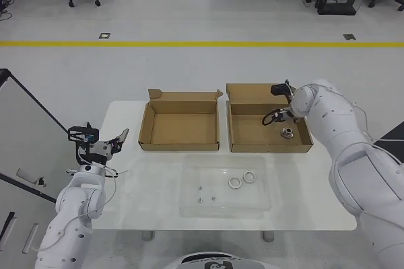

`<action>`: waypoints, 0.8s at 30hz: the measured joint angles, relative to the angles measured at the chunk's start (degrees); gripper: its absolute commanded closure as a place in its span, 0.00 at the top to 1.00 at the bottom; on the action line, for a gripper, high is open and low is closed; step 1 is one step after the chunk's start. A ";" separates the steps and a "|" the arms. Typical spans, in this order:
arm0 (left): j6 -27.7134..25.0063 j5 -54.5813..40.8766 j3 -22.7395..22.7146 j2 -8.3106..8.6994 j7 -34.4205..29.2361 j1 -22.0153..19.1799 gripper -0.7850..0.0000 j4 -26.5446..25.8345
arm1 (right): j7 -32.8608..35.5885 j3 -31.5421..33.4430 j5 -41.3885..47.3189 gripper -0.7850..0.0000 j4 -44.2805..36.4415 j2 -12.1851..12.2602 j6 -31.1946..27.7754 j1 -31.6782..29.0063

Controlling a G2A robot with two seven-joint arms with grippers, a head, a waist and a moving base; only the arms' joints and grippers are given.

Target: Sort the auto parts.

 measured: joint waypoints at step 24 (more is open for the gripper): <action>0.00 0.00 0.00 0.00 0.00 0.00 1.00 0.00 | 20.68 27.77 5.69 1.00 -70.35 19.72 -11.29 -35.05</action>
